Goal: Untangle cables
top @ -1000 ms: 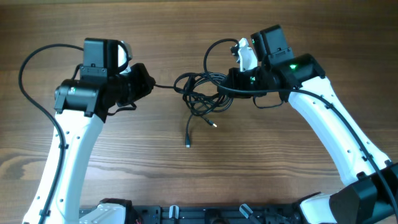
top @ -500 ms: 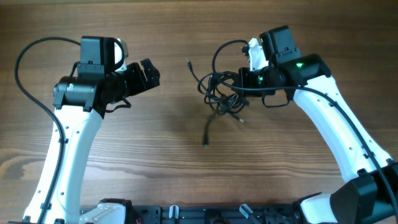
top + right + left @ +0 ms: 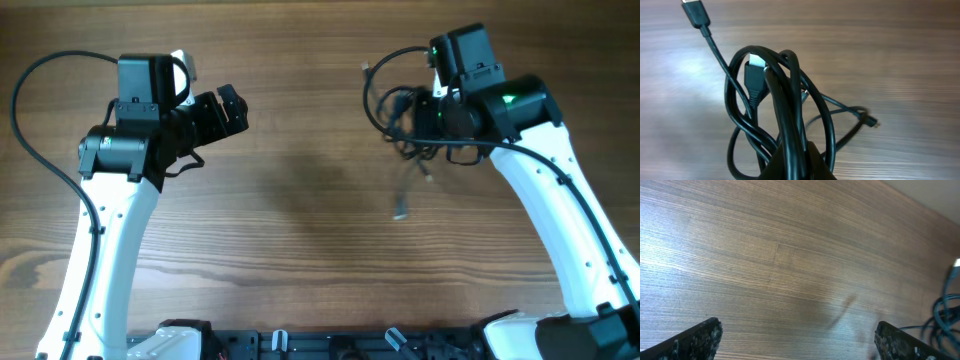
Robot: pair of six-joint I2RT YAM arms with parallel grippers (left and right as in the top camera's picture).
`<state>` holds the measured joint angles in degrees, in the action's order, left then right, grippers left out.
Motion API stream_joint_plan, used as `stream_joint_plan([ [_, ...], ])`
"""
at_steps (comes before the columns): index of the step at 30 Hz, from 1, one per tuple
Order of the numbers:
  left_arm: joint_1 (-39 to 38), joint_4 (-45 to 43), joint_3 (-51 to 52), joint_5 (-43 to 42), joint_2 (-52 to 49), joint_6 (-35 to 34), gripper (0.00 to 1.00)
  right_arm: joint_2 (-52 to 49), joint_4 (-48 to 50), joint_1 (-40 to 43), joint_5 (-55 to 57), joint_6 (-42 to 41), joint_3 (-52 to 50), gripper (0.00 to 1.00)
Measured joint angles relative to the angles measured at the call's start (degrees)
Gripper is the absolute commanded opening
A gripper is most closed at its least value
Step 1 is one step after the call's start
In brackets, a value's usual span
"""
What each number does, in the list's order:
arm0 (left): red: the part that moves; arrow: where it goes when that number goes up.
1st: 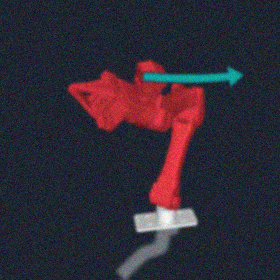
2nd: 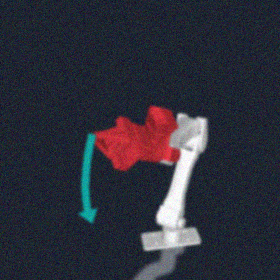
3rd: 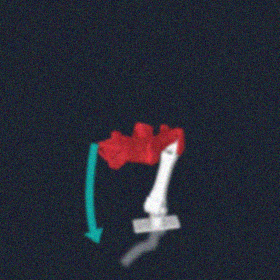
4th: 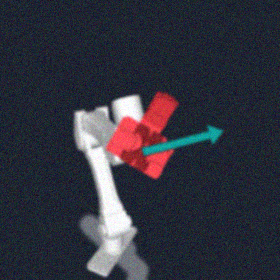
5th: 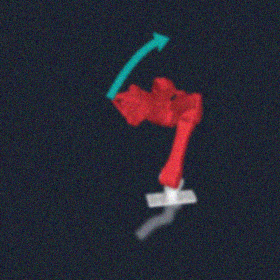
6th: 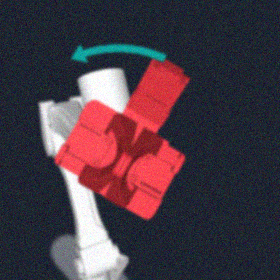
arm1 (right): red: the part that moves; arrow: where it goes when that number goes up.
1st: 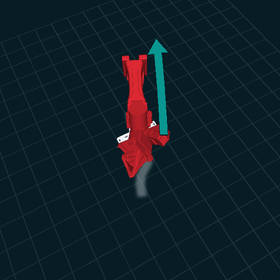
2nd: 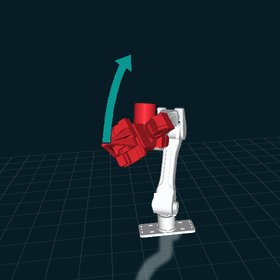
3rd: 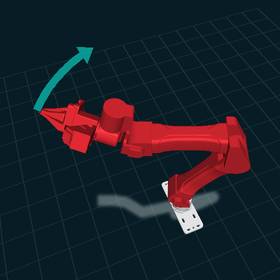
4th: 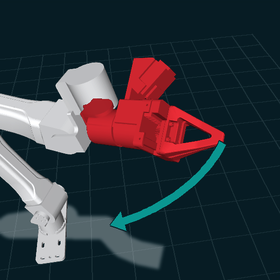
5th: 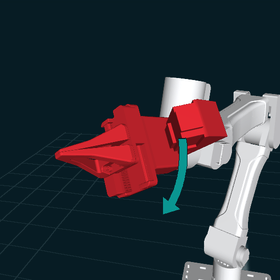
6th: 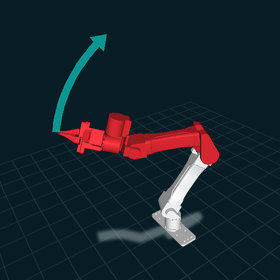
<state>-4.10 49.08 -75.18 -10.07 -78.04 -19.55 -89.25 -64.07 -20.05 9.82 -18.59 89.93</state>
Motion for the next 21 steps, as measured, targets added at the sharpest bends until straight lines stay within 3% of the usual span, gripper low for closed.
stream_joint_plan([
  [6,0.0,0.1,0.0,0.0,0.0,0.0,1.00,-4.9,-2.6,-7.6,12.9,-4.4,0.4,0.08],
  [8,0.0,0.3,0.0,0.0,0.0,0.0,1.00,-9.5,-2.6,-10.6,14.3,-5.8,0.5,0.21],
  [10,0.0,0.6,0.0,0.0,0.0,0.0,1.00,-15.1,-2.4,-13.4,13.7,-6.4,0.4,0.51],
  [17,0.0,1.0,0.0,0.0,0.0,0.0,1.00,-20.8,3.4,-18.1,-7.0,0.0,0.6,0.61],
  [19,0.0,1.0,0.0,0.0,0.0,0.0,1.00,-20.7,3.5,-17.6,-12.6,1.6,1.1,0.69],
  [21,0.0,1.1,0.0,0.0,0.0,0.0,1.00,-20.0,3.5,-15.9,-17.5,2.9,2.1,0.87],
])
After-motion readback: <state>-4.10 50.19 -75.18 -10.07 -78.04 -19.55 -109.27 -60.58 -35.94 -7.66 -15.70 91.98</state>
